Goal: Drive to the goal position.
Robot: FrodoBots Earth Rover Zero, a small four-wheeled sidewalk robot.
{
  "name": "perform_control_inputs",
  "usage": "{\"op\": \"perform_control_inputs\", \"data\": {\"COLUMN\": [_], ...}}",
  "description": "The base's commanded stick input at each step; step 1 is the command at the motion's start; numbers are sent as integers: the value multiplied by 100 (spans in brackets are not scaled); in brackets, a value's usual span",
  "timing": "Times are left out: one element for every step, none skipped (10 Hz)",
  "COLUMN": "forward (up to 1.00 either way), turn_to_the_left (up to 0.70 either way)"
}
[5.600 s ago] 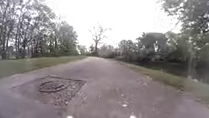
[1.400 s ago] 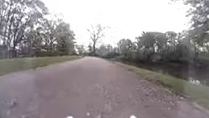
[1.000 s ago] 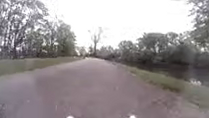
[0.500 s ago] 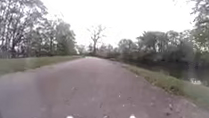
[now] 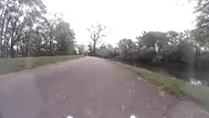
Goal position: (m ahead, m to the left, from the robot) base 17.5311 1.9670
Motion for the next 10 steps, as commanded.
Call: {"op": "perform_control_inputs", "data": {"forward": [70,70,70,70,70,70,70,70,70,70], "turn_to_the_left": [0,0,0,0,0,0,0,0,0,0]}}
